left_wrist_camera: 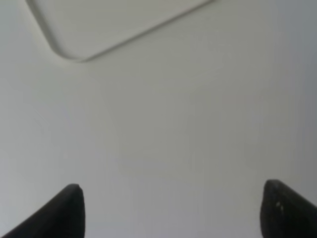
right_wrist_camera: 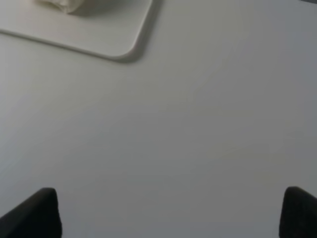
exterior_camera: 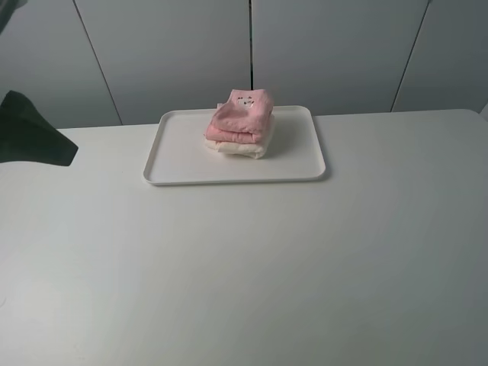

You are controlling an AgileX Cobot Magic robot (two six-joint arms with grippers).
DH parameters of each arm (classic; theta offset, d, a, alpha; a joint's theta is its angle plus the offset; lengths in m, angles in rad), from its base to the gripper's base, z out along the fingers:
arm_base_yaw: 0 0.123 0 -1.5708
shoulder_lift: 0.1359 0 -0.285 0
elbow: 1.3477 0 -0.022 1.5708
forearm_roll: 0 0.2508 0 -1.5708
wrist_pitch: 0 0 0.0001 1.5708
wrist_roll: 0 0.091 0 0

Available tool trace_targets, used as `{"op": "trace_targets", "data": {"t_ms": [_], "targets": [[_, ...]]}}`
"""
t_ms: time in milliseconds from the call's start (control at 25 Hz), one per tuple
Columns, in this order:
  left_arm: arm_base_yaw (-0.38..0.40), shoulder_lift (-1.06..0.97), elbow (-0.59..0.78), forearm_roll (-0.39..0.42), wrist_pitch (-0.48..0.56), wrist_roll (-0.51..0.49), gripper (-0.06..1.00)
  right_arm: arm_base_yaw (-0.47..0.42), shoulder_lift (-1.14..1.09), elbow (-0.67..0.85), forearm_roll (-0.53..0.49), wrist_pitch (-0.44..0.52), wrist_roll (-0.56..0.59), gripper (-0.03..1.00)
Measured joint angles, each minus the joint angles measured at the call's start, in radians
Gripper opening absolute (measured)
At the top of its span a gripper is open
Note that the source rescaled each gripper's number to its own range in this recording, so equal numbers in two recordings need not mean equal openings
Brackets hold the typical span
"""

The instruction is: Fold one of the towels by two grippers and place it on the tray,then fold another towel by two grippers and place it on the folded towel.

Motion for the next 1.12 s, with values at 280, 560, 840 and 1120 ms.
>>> {"op": "trace_targets", "data": {"t_ms": [280, 560, 840, 1120], "targets": [[0.0, -0.301, 0.211, 0.0, -0.003, -0.041, 0.92, 0.0, -0.156, 0.025, 0.046, 0.016, -0.002, 1.0], [0.0, -0.595, 0.347, -0.002, -0.005, -0.059, 0.92, 0.0, -0.301, 0.148, 0.117, 0.022, -0.011, 1.0], [0.0, -0.804, 0.379, 0.073, -0.003, -0.169, 0.92, 0.0, -0.407, 0.219, 0.117, 0.026, -0.027, 1.0], [0.0, -0.852, 0.383, 0.177, 0.128, -0.223, 0.92, 0.0, -0.416, 0.224, 0.117, 0.026, -0.03, 1.0]]}}
